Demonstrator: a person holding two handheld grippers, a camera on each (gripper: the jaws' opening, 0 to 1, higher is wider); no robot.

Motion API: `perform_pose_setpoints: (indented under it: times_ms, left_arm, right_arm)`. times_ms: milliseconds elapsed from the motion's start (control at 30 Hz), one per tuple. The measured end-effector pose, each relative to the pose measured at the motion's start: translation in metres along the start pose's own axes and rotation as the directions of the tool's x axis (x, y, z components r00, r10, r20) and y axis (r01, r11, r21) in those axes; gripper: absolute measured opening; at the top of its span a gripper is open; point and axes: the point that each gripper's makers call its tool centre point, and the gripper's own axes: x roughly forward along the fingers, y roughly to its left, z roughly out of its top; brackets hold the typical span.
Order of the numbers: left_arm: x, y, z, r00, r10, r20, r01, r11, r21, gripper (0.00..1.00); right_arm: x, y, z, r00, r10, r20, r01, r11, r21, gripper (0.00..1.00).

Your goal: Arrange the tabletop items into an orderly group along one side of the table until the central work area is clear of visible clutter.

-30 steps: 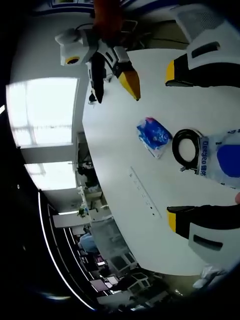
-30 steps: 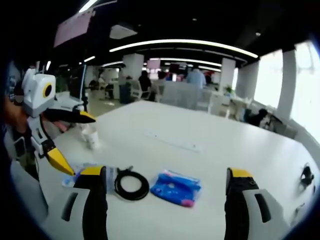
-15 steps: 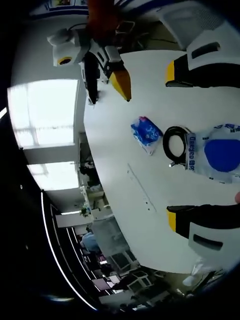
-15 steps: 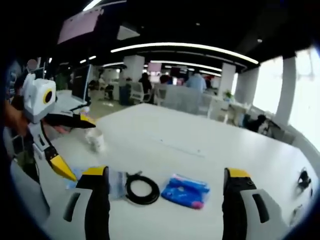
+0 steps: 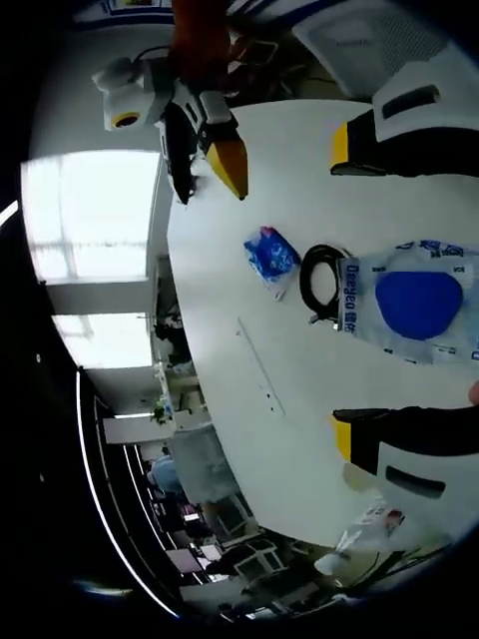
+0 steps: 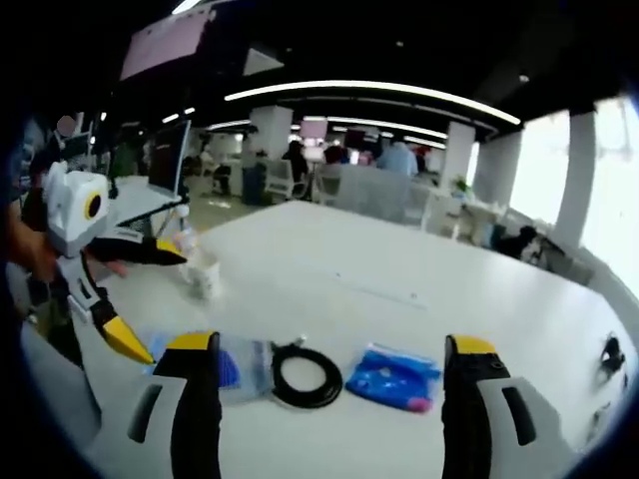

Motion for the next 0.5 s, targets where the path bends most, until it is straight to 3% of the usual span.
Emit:
perform_pose_setpoints:
  times_ms: [267, 500]
  left_arm:
    - [-0.005, 0.014, -0.009, 0.999, 0.033, -0.001, -0.033, 0.999, -0.022, 0.94]
    - [-0.009, 0.021, -0.027, 0.998, 0.057, -0.026, -0.058, 0.998, -0.036, 0.92]
  right_arm:
    - [0.013, 0.012, -0.001, 0.999, 0.045, -0.003, -0.045, 0.998, -0.043, 0.82]
    - [0.019, 0.023, -0.008, 0.997, 0.078, -0.016, -0.079, 0.995, -0.055, 0.68]
